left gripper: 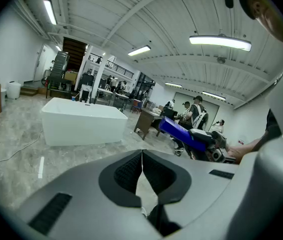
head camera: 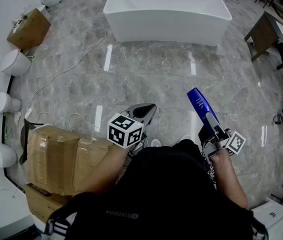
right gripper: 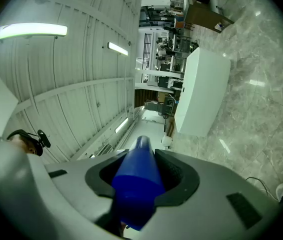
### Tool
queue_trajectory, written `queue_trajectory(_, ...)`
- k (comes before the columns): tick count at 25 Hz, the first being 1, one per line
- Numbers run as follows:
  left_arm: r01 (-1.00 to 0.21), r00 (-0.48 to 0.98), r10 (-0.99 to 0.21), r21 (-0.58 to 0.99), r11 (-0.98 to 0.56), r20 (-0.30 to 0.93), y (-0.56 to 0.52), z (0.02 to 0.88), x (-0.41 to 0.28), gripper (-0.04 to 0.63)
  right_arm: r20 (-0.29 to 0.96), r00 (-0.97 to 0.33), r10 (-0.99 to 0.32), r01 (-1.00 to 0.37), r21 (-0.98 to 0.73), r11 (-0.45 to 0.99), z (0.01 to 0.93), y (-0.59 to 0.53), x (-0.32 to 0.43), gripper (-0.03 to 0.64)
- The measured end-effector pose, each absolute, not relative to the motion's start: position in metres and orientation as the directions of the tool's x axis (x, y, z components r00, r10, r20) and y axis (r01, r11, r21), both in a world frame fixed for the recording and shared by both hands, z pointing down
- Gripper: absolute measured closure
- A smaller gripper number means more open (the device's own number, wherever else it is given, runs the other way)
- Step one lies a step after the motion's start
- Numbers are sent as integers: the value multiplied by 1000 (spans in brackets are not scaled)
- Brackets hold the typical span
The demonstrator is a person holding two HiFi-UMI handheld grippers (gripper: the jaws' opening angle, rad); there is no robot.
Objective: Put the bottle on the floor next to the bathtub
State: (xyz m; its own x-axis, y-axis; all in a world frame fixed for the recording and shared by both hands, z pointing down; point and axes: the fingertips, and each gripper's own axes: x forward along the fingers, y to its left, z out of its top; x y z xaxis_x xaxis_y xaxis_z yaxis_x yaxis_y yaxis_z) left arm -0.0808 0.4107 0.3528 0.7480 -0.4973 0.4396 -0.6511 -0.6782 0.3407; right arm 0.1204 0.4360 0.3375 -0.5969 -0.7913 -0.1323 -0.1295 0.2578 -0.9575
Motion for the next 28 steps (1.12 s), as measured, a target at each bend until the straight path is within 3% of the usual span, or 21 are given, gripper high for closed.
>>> queue_trajectory(28,-668,731,-507,325,-669,457,411,362,-80,578,-190,-619,-762,-97,-944,315,325,442,116,446)
